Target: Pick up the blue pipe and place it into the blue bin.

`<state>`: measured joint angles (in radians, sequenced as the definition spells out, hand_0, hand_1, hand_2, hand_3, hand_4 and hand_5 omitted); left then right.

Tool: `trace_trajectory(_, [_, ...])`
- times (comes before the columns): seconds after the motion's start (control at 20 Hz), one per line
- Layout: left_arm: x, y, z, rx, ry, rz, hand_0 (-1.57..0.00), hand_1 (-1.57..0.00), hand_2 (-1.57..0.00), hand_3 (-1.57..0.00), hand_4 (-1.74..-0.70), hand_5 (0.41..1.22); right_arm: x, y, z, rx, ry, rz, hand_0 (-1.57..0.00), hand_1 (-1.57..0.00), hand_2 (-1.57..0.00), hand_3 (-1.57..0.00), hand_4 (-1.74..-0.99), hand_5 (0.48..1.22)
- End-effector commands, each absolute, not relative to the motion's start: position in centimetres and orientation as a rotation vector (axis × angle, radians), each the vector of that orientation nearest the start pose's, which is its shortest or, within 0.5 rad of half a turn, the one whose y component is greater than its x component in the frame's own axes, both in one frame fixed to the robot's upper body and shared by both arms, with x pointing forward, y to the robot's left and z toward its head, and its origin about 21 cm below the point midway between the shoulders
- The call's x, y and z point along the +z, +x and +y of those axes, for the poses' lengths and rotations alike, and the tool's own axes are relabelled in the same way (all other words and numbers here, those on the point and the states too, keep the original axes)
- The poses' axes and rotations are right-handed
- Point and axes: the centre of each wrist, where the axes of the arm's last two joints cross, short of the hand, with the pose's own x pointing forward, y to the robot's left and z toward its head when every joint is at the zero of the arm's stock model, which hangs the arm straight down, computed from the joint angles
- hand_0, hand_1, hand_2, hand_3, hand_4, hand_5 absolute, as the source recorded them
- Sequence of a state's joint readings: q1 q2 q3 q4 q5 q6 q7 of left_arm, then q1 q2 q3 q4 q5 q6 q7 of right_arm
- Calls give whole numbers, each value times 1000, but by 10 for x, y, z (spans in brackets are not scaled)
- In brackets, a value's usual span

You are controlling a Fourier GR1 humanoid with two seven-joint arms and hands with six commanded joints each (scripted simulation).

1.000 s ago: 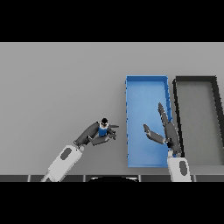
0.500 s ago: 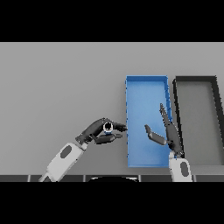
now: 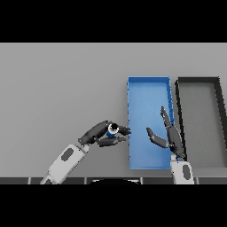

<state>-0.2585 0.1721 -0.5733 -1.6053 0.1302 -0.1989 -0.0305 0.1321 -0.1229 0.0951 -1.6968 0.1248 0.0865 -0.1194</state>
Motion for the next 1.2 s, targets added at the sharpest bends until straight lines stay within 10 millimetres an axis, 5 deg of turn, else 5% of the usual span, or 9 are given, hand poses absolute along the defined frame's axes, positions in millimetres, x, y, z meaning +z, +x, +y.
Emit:
trace_trajectory(0.0, [49,255,108,-783,-613,-1653,-1570,-1570,-1570,-1443,-1730,1220,2,215,-244,302,-60,-1667,1,1,1,1,-1192,628])
trace_trajectory(0.2, [50,255,112,-789,-609,-1670,-1570,-1571,-1571,-1438,-1731,1220,5,216,-250,289,-32,-1706,1,1,1,1,-1191,619])
trace_trajectory(0.5, [53,260,110,-803,-602,-1669,-1571,-1571,-1571,-1440,-1730,1221,69,226,-256,436,298,-1771,1,1,1,1,-1232,550])
trace_trajectory(0.9, [48,257,108,-818,-590,-1649,-1571,-1571,-1571,-1437,-1732,1221,143,237,-217,830,495,-1765,1,1,1,1,-1297,522])
trace_trajectory(1.15, [52,261,111,-809,-596,-1653,-1571,-1571,-1571,-1437,-1732,1221,163,250,-186,1022,565,-1750,1,1,1,1,-1304,532])
